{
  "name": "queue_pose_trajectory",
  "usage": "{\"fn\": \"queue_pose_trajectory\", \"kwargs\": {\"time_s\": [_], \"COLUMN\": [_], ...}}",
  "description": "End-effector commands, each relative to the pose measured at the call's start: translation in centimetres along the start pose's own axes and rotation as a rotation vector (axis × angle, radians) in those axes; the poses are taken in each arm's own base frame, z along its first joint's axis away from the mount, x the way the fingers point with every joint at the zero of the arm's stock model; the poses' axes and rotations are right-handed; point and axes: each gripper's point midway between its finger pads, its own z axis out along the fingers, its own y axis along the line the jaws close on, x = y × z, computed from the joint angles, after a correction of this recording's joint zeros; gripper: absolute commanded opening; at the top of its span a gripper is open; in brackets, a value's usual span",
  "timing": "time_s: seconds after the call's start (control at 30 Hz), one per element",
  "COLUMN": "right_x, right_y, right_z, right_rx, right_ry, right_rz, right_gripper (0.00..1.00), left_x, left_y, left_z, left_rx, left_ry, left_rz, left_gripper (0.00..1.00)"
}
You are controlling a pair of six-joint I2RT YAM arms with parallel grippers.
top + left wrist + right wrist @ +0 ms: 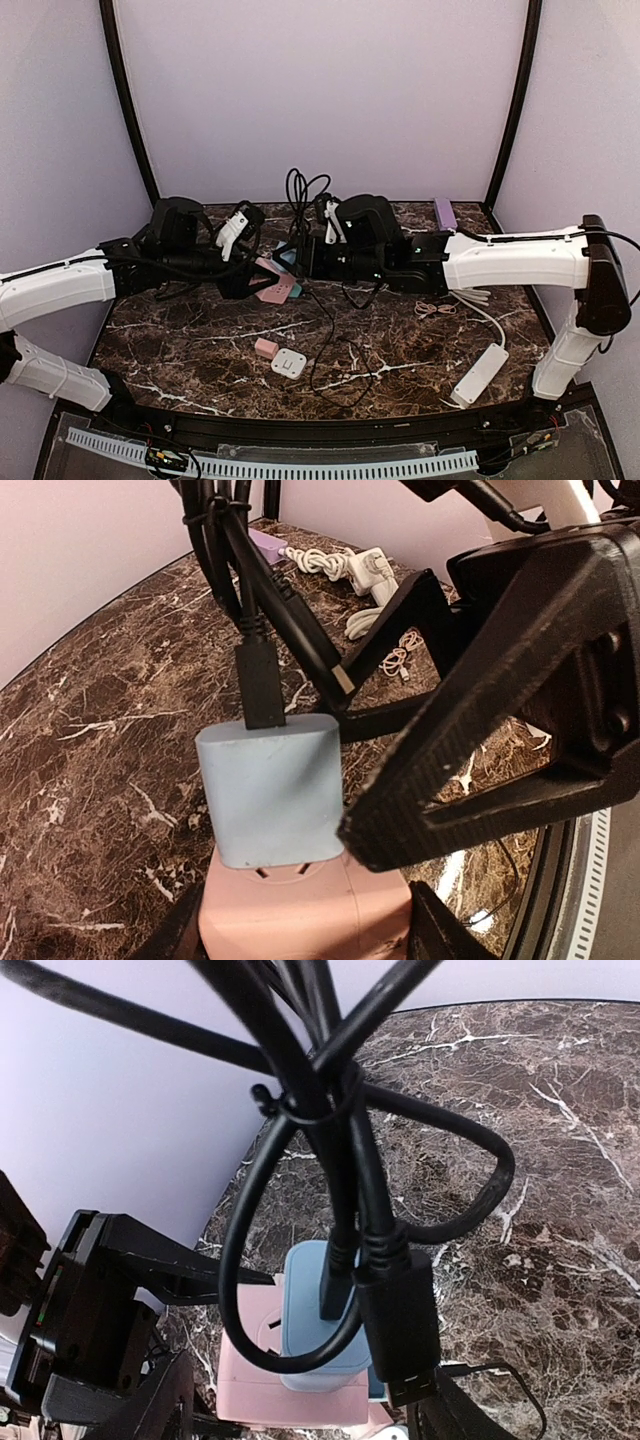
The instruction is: Pull the plug off the socket
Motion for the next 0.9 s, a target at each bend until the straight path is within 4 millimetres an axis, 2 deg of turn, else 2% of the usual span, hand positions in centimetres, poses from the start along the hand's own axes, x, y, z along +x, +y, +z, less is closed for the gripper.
{"fn": "queue_pose_trajectory", "kwargs": {"time_s": [0.0, 0.17, 0.27, 0.47, 0.6, 0.67, 0.77, 0.87], "right_x": [-1.4, -1.2, -1.5, -1.8, -2.2, -2.4, -2.9, -3.2], "right_y": [0.5, 0.5, 0.6, 1.1, 1.7, 1.8, 1.9, 2.1], "right_z": [0.9, 1.6, 1.9, 2.3, 1.9, 1.6, 1.3, 0.8], "right_rx": [-0.004, 0.0, -0.006, -0.029, -0.065, -0.071, -0.067, -0.052], "right_ry": [-0.041, -0.037, -0.053, -0.066, -0.091, -0.102, -0.126, -0.157], "right_rz": [0.007, 0.017, 0.025, 0.035, 0.021, 0.008, -0.018, -0.067], "right_gripper": [0.6, 0.53, 0.44, 0.16, 0.0, 0.0, 0.0, 0.0], "left_x": [-1.7, -1.7, -1.8, -1.5, -1.2, -1.1, -1.0, -0.5], "left_y": [-0.9, -1.1, -1.4, -1.9, -1.8, -1.7, -1.6, -1.2], "left_z": [-1.1, -1.1, -0.9, -0.5, -0.3, -0.1, 0.2, 0.7], "left_rx": [0.008, 0.015, 0.037, 0.057, 0.05, 0.05, 0.048, 0.03], "left_ry": [-0.086, -0.091, -0.095, -0.088, -0.075, -0.063, -0.045, -0.012], "left_rz": [0.04, 0.042, 0.036, 0.034, 0.035, 0.029, 0.015, -0.006], "left_gripper": [0.01, 0.01, 0.01, 0.01, 0.02, 0.15, 0.51, 0.76]}}
